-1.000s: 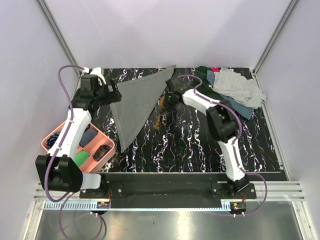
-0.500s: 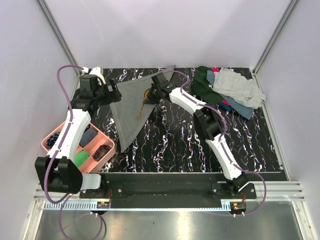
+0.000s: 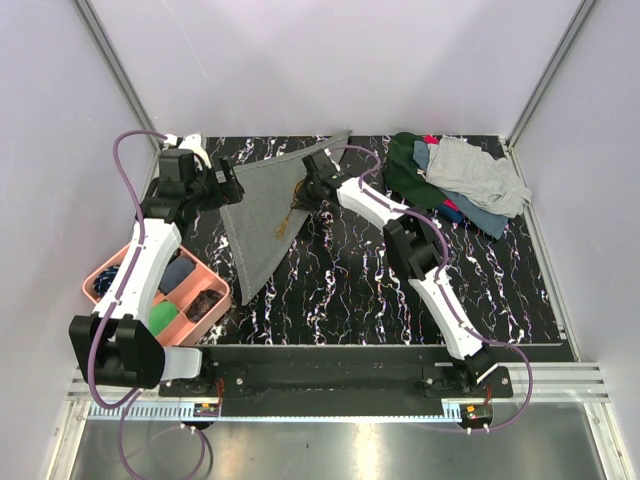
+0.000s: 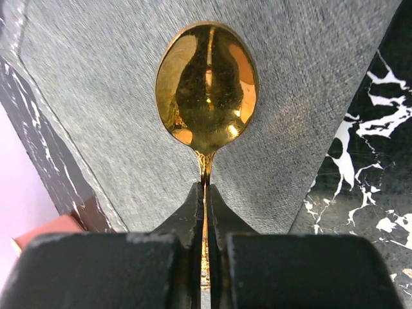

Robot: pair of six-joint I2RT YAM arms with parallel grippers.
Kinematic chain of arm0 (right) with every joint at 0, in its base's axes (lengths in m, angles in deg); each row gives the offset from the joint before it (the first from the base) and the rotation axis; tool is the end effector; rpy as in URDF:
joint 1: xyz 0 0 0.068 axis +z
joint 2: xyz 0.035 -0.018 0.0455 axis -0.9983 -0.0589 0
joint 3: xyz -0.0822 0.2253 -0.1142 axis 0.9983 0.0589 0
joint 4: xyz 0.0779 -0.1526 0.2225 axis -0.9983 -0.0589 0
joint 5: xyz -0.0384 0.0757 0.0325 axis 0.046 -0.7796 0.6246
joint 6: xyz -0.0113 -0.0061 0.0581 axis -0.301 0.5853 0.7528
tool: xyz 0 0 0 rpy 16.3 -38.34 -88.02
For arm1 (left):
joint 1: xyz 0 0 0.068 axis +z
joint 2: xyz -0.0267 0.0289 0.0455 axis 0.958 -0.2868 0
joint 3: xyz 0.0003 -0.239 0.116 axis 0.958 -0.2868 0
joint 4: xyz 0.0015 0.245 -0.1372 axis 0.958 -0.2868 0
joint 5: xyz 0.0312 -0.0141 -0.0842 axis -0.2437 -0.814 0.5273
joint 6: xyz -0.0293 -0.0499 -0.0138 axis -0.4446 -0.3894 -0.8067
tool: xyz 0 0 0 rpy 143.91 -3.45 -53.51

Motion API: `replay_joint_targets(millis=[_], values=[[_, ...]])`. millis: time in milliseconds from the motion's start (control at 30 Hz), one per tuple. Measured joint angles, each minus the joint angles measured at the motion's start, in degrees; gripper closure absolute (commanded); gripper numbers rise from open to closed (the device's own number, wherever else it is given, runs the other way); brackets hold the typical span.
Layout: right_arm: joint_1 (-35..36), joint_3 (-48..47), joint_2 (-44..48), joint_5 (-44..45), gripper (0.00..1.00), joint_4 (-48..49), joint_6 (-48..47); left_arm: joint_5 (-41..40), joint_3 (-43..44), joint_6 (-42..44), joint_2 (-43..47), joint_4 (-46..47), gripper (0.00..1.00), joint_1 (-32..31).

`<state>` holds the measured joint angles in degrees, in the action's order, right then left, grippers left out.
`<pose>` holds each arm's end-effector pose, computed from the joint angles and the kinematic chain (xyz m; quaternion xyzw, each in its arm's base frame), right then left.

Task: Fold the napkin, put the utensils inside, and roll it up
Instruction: Place the utensil onto the napkin

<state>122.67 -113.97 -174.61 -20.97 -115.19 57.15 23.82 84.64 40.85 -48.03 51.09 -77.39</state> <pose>0.4735 0.3497 0.1350 0.1438 0.9189 0.2936 0.2208 0.3199 -0.0269 0.3255 -0.0729 0.8797 -0.1250 0.4530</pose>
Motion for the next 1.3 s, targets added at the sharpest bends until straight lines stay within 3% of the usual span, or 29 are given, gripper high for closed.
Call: replay_joint_targets(millis=[567, 633, 667, 900, 1100, 1300], values=[[0.0, -4.7, -3.9, 3.1, 1.00, 0.0, 3.3, 1.0, 0.0, -0.1, 0.0, 0.0, 0.08, 0.0], [0.0, -5.4, -4.2, 3.1, 0.88, 0.0, 3.4, 1.0, 0.0, -0.1, 0.0, 0.0, 0.08, 0.0], [0.0, -6.2, -4.6, 3.0, 0.74, 0.0, 3.4, 1.0, 0.0, -0.1, 0.0, 0.0, 0.08, 0.0], [0.0, -10.3, -6.4, 0.9, 0.43, 0.0, 0.8, 1.2, 0.0, -0.1, 0.0, 0.0, 0.07, 0.0], [-0.2, -11.1, -4.7, 0.1, 0.44, 0.0, -4.2, 1.2, 0.0, -0.1, 0.0, 0.0, 0.07, 0.0], [-2.2, -1.1, 5.1, -0.6, 0.55, 2.2, -6.8, 1.7, 0.0, -0.4, 0.0, 0.0, 0.07, 0.0]])
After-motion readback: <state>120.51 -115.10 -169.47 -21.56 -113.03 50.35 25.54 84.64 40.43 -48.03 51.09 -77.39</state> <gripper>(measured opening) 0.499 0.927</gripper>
